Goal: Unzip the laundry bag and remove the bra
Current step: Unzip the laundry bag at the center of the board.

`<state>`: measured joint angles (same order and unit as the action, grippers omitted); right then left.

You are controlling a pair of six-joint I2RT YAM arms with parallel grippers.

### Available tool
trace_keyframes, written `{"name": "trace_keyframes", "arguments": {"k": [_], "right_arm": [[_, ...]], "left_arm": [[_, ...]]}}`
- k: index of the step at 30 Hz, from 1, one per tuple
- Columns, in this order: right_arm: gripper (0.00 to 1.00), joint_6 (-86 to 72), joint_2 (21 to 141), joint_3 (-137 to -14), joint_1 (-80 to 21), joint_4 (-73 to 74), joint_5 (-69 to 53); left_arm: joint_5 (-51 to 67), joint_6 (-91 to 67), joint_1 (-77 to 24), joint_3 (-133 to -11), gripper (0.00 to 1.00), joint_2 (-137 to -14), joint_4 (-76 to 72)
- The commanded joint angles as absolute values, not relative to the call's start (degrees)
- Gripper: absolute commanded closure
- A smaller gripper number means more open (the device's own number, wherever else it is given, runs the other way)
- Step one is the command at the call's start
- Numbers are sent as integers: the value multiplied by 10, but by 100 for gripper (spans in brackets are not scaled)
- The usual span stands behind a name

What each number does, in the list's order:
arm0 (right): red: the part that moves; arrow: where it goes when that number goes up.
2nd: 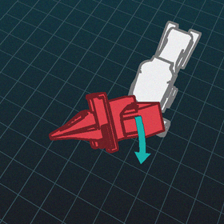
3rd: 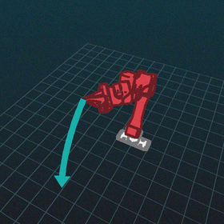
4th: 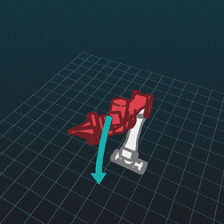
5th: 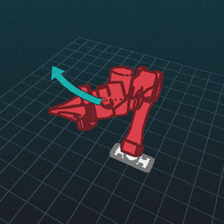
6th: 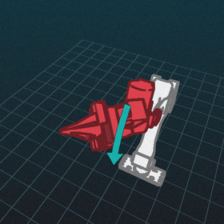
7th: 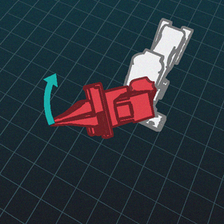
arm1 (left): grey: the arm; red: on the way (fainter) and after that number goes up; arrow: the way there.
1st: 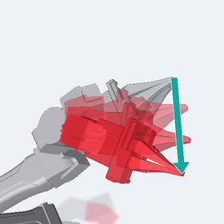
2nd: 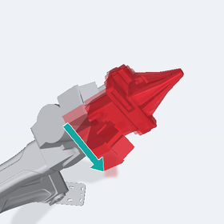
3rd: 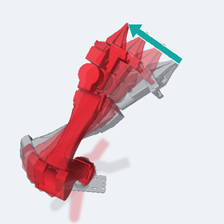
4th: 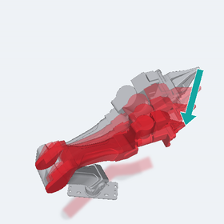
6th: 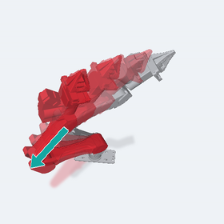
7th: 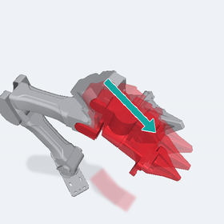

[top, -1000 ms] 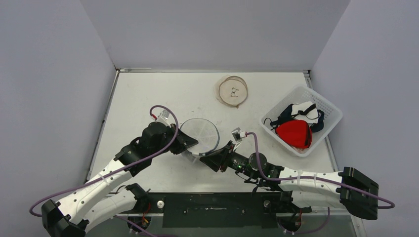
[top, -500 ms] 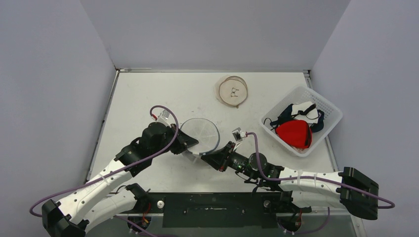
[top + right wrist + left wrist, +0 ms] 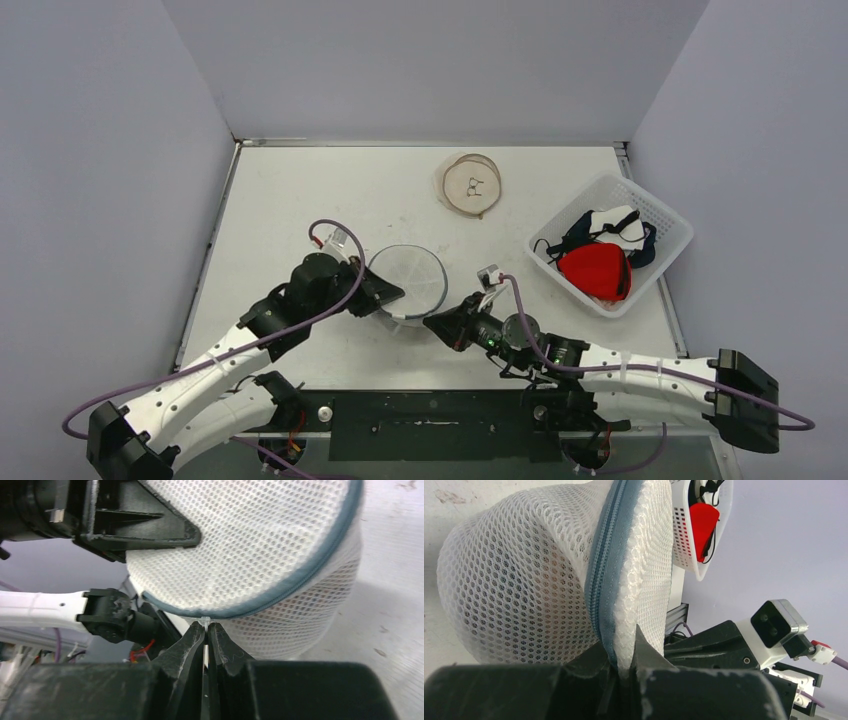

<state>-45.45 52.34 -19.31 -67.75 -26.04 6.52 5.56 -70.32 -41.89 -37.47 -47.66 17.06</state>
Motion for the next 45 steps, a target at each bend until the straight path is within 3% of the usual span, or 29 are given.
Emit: {"name": "trace_keyframes", "arguments": {"k": [1, 12, 14, 19, 23, 25, 30, 34, 39, 45], "right_arm": [[95, -436, 491, -194, -682, -165, 151], [95, -403, 448, -170, -724, -99, 214], [95, -406, 458, -164, -737, -104, 226], [95, -420, 504, -154, -752, -154, 234], [95, -420, 548, -171, -755, -193, 231], [95, -417, 572, -182, -755, -209, 229], [95, -414, 624, -216, -756, -228, 221], [95, -410, 664, -243, -754, -238, 216], [95, -405, 710, -273, -755, -254, 203], [95, -399, 739, -295, -755, -254, 192]], "left_arm": [[109, -707, -419, -368, 100, -483, 78], [142, -622, -415, -362, 97, -598, -21], [145, -604, -412, -376, 86, -646, -43], [131, -567, -400, -427, 45, -726, -47], [35, -557, -399, -444, 17, -697, 77], [-23, -565, -398, -432, 11, -653, 143], [-114, -620, -399, -372, 5, -488, 274], [-79, -671, -405, -318, 6, -377, 304], [-41, -754, -453, -235, 17, -316, 167], [-69, -765, -504, -234, 31, -385, 81]]}}
